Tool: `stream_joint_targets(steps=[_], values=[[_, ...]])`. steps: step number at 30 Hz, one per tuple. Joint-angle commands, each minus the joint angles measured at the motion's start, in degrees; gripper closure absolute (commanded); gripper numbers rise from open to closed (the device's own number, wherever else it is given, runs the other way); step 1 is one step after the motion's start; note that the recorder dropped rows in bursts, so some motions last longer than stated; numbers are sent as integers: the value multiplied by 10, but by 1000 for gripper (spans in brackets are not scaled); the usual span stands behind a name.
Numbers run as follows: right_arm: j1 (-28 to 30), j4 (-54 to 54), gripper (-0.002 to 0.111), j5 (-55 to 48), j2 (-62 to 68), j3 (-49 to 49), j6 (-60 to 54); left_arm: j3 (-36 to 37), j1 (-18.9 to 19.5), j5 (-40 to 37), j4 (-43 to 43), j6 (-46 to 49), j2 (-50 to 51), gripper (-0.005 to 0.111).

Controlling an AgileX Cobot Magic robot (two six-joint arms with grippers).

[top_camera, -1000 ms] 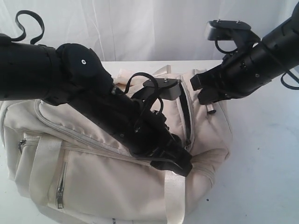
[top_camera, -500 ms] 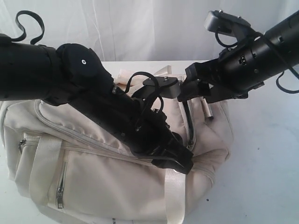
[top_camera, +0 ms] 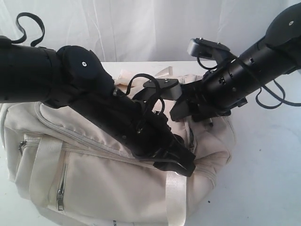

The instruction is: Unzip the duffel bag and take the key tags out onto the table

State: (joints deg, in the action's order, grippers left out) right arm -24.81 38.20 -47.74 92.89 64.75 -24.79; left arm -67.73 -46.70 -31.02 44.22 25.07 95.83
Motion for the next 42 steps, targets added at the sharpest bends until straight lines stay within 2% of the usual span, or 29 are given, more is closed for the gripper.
stream_joint_targets(steps=[1, 4, 6, 11, 20, 29, 35, 42], values=[[-5, -3, 57, 1, 12, -3, -3, -3, -4, -11, 15, 9, -5, 107], [-5, -3, 63, 4, 15, -3, -3, -3, -4, -11, 19, 22, -5, 107], [-5, -3, 73, 7, 16, -3, -3, -3, -4, -11, 19, 22, -5, 107], [-3, -4, 109, 22, 16, -3, -3, -3, -4, -15, 19, 21, -5, 107], [25, -5, 108, 29, -18, -1, -3, 1, -4, -32, 19, 21, -5, 107], [26, -5, 108, 25, -35, -1, -3, 21, -4, -60, 10, 21, -5, 107], [26, -5, 108, 20, -35, -1, -3, 32, -4, -87, -58, -24, -5, 107], [26, -7, 108, 16, -35, -1, -3, 61, -3, -84, -85, -36, -10, 107]])
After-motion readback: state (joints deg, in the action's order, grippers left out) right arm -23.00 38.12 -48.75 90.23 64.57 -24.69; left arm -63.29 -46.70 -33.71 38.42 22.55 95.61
